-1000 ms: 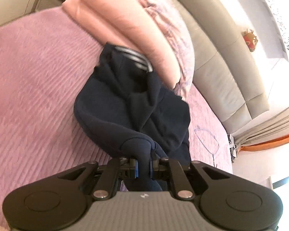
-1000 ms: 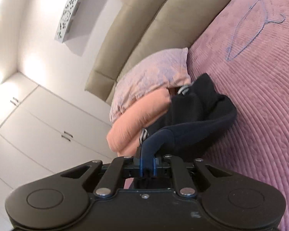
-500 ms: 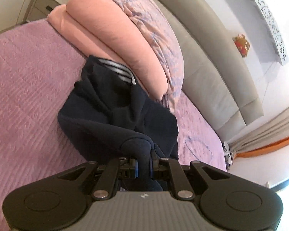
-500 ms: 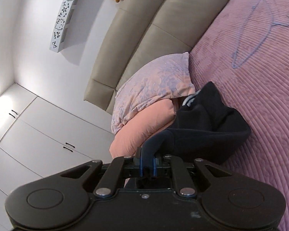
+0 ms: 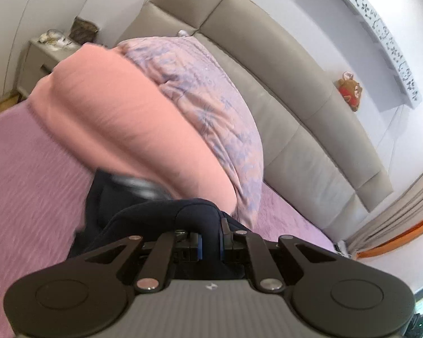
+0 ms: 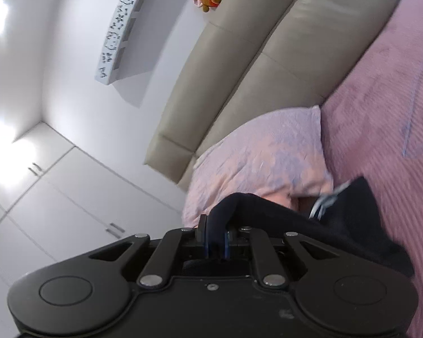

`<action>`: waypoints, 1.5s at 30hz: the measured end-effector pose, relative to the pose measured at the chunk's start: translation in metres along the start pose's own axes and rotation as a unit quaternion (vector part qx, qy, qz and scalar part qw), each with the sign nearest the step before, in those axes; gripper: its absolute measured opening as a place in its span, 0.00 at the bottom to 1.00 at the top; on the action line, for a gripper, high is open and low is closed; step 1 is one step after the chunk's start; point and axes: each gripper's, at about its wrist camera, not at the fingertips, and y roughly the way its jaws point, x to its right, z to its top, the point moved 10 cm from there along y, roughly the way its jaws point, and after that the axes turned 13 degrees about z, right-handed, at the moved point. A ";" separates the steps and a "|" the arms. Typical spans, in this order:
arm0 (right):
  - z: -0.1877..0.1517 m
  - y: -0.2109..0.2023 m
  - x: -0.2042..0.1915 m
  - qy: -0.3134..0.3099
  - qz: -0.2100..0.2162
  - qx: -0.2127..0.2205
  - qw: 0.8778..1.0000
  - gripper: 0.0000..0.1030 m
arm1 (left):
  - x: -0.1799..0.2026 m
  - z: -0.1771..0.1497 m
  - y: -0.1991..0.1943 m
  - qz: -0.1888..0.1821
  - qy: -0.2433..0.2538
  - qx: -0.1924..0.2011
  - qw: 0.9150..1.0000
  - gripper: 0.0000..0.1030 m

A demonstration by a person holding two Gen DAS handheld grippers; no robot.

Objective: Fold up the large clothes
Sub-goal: 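Lift the held hem with both tools and fold it over onto the collar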

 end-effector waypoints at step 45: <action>-0.113 0.012 0.125 -0.086 -0.280 -0.244 0.924 0.16 | -0.108 -0.089 0.103 0.150 0.082 -0.141 0.975 0.12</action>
